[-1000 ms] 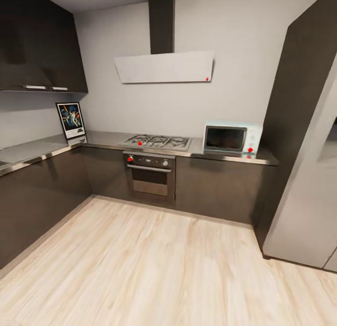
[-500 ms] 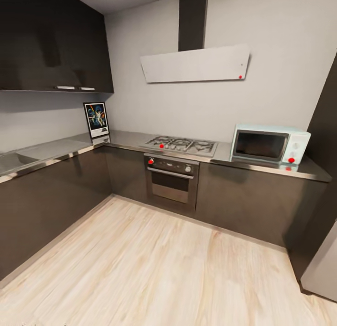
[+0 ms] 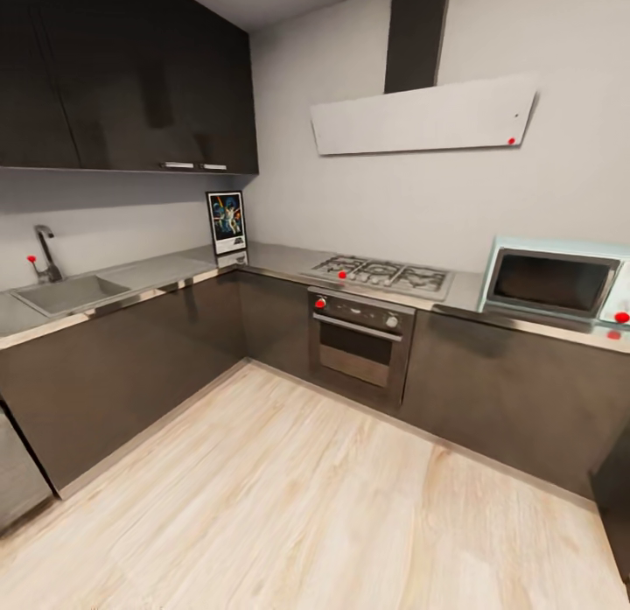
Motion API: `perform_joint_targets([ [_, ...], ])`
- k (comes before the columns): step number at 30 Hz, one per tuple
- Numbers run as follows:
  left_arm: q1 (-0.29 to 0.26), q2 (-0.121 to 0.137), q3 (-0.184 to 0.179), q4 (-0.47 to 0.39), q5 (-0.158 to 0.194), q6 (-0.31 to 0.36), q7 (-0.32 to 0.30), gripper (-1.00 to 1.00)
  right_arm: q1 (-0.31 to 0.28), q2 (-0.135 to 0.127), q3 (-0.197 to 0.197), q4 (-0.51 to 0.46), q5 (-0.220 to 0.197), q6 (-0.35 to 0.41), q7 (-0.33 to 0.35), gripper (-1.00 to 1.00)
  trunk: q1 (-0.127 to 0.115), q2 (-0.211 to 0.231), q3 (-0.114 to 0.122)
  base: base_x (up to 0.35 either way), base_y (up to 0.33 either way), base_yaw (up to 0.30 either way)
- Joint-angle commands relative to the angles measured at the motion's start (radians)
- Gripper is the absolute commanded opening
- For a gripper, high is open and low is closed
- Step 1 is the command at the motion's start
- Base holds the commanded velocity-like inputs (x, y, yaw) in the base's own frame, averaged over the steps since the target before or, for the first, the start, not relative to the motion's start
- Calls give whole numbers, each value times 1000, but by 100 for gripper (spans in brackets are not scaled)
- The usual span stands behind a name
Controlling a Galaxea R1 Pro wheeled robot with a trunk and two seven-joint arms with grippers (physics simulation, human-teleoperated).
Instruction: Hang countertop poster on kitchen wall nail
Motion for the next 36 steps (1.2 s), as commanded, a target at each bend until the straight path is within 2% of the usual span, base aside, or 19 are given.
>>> perform_joint_targets([
  [1,0,0,1,-1,0,-1,0,100,-1,0,0,1,2,-3,-1,100,0,0,-1,126,0,294],
  [5,0,0,1,-1,0,-1,0,100,-1,0,0,1,2,-3,-14,100,0,0,-1,211,0,294],
  [8,0,-1,1,-1,0,-1,0,100,-1,0,1,1,2,-2,-52,100,0,0,-1,297,0,294],
  [15,0,0,1,-1,1,-1,0,100,-1,0,4,1,2,1,-73,100,0,0,-1,321,0,258],
  [28,0,0,1,-1,1,-2,0,100,0,-3,5,4,2,0,-69,100,0,0,-1,333,1,31],
  [36,0,1,1,-1,1,-2,0,100,-1,-3,5,3,2,0,-69,100,0,0,-1,335,126,0],
])
